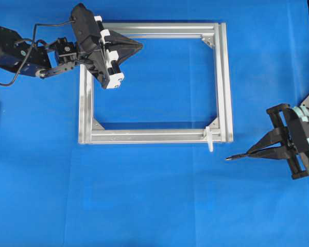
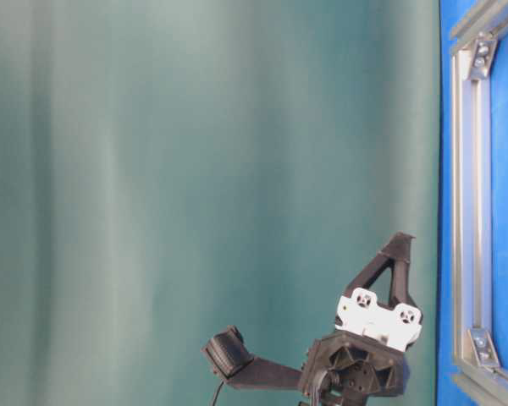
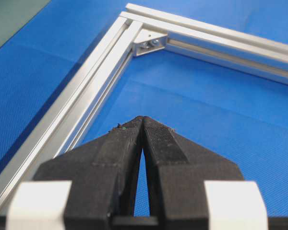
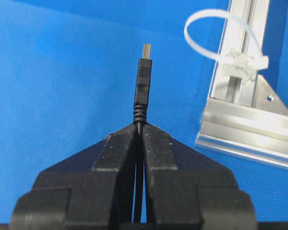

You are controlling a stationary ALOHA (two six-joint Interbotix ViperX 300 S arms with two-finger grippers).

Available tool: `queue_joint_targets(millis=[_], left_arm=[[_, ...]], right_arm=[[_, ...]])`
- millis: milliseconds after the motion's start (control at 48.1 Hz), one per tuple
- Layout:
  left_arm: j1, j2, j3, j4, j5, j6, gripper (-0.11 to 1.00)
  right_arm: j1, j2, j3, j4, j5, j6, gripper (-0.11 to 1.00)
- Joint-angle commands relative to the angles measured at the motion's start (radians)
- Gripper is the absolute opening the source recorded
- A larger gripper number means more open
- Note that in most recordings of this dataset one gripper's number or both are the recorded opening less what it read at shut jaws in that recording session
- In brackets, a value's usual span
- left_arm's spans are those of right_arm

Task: Insert the wire through the string loop located on the right side.
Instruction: 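Lift the cable and carry it right toward the white zip-tie loop, then push the USB plug leftward through the white zip-tie loop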

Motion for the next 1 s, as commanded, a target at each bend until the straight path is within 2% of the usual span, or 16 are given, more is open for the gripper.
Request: queue_joint_targets(millis=[0, 270, 977], left_arm=[[0.003, -0.029, -0.017, 0.003, -0.009, 0.002, 0.0], [0.003, -0.029, -0.017, 0.003, -0.009, 0.002, 0.0], [0.003, -0.029, -0.017, 0.003, -0.011, 0.002, 0.0]], right_arm=[[-0.032, 0.017, -0.009, 0.003, -0.023, 0.0, -0.03], [-0.146, 0.051, -0.009, 0.002, -0.061, -0.003, -0.03], [-0.153, 0.051, -0.009, -0.002, -0.063, -0.005, -0.03]])
